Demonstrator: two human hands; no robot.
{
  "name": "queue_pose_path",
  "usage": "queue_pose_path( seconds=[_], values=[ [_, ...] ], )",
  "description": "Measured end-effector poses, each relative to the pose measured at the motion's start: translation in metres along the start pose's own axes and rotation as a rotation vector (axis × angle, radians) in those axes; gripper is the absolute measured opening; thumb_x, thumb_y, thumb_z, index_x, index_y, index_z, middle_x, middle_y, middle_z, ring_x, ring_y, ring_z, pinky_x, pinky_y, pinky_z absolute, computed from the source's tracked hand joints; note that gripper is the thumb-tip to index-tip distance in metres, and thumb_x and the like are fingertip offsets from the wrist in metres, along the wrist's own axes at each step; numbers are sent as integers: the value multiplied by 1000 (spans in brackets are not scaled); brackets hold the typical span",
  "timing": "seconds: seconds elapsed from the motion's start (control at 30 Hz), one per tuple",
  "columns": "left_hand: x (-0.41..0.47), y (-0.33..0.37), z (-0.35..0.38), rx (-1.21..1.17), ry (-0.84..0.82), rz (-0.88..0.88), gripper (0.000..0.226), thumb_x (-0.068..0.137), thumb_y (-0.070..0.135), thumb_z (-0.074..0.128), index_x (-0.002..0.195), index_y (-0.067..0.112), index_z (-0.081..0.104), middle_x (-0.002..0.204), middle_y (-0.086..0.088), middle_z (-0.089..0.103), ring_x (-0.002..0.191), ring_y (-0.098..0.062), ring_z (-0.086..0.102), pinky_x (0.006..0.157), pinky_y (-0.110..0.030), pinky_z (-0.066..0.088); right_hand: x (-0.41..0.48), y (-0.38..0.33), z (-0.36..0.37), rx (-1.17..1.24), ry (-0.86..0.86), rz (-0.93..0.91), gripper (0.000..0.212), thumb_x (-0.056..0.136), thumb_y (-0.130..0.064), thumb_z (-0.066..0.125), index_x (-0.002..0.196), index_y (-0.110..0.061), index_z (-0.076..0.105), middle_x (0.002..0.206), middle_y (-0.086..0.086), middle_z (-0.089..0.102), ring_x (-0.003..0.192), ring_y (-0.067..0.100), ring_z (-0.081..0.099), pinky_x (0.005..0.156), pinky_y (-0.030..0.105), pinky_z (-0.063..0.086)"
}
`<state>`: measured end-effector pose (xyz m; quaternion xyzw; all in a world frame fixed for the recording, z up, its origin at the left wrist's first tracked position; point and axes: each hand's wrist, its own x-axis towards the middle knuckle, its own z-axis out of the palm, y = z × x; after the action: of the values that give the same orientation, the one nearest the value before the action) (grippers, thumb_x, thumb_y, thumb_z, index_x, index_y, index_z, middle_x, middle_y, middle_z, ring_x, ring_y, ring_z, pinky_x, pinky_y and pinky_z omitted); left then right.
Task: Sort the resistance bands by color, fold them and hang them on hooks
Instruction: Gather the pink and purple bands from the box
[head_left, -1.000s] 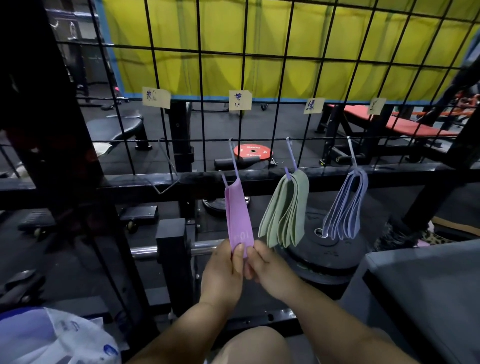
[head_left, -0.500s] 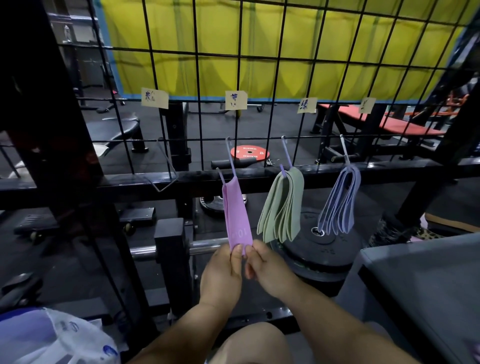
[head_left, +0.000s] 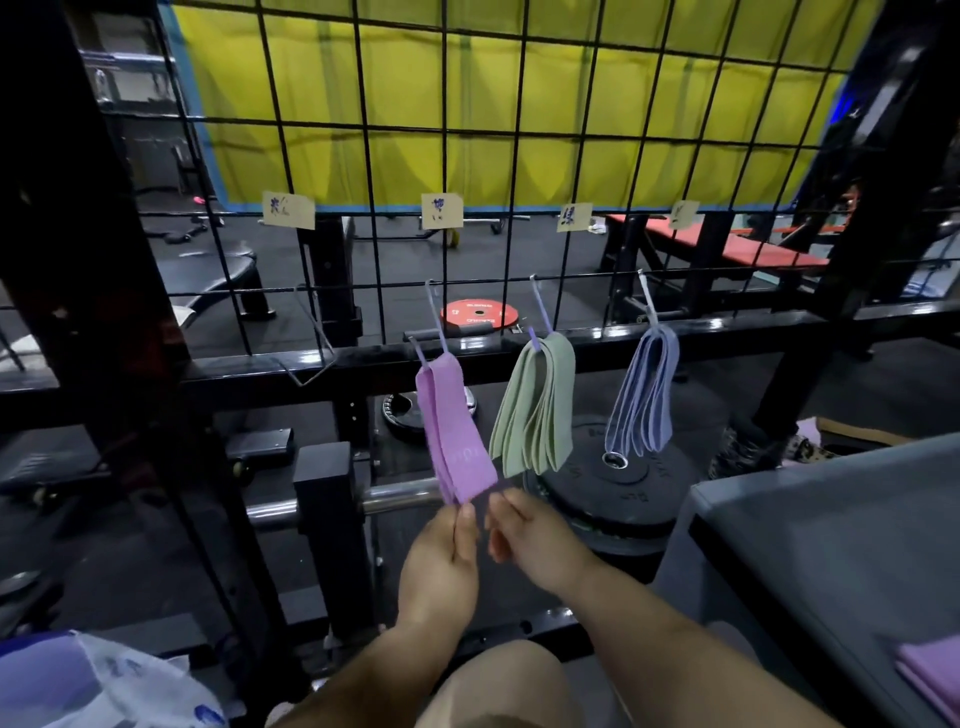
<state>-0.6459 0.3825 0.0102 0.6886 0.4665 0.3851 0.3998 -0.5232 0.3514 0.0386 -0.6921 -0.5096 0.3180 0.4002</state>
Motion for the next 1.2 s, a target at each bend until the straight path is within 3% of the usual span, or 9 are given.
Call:
queue_pose_path(
  seconds=[0.2,0.33,0.43,0.57,0.63,0.77,0.9,1.07,1.2],
  values=[
    [-8,6,26,31,-92,76,38,102,36,36,68,22,49,67,1,54,68,-13,53,59,-18,34,-21,12,-20,71,80,95,41,105,-32,38,68,-19,50,62,-2,58,64,13,56,77,30,49],
    [-12,19,59,2,-166,150,38,98,44,35,67,25,47,65,6,53,64,-3,51,60,-23,35,-39,30,-51,125,219,145,40,105,-28,40,67,-18,49,63,-4,54,62,9,52,72,24,48],
    [-14,33,94,78,-278,197,38,100,43,32,71,25,48,70,6,56,68,-5,53,57,-17,32,-53,48,-82,90,329,220,37,105,-27,39,71,-19,50,69,-5,54,70,11,53,64,12,41],
    [-21,56,155,123,-410,250,43,100,47,33,87,16,58,91,-3,65,87,-22,59,71,-30,40,-81,77,-127,87,455,286,34,105,-28,39,76,-18,54,76,-1,58,81,19,56,80,32,46],
    [-28,71,184,92,-496,264,38,102,40,36,85,14,57,90,-6,64,88,-24,59,78,-38,45,-97,88,-153,4,512,343,35,105,-30,36,83,-15,57,77,1,59,82,21,56,80,30,45],
    [-49,93,237,60,-656,304,40,102,40,40,70,17,45,80,-13,60,84,-33,59,75,-41,45,-129,117,-203,-107,638,453,28,104,-29,37,86,-18,56,84,9,64,84,28,59,84,38,48],
    [-66,107,283,217,-825,390,41,103,43,33,90,12,56,102,-14,63,100,-30,58,86,-37,44,-159,149,-240,-216,796,575,26,95,-39,46,75,-23,49,79,5,62,82,31,62,75,38,51],
    [-77,116,317,308,-886,436,37,103,35,36,113,10,61,117,-13,62,109,-31,56,86,-33,41,-183,172,-258,-555,755,711,21,94,-28,51,73,-24,56,93,5,67,92,27,61,70,30,42],
    [-82,107,337,293,-938,419,26,99,27,42,94,10,62,106,-15,64,101,-34,58,80,-35,44,-185,186,-262,-697,686,768,23,89,-29,50,87,-23,72,87,1,69,90,21,61,66,28,41]
  ],
)
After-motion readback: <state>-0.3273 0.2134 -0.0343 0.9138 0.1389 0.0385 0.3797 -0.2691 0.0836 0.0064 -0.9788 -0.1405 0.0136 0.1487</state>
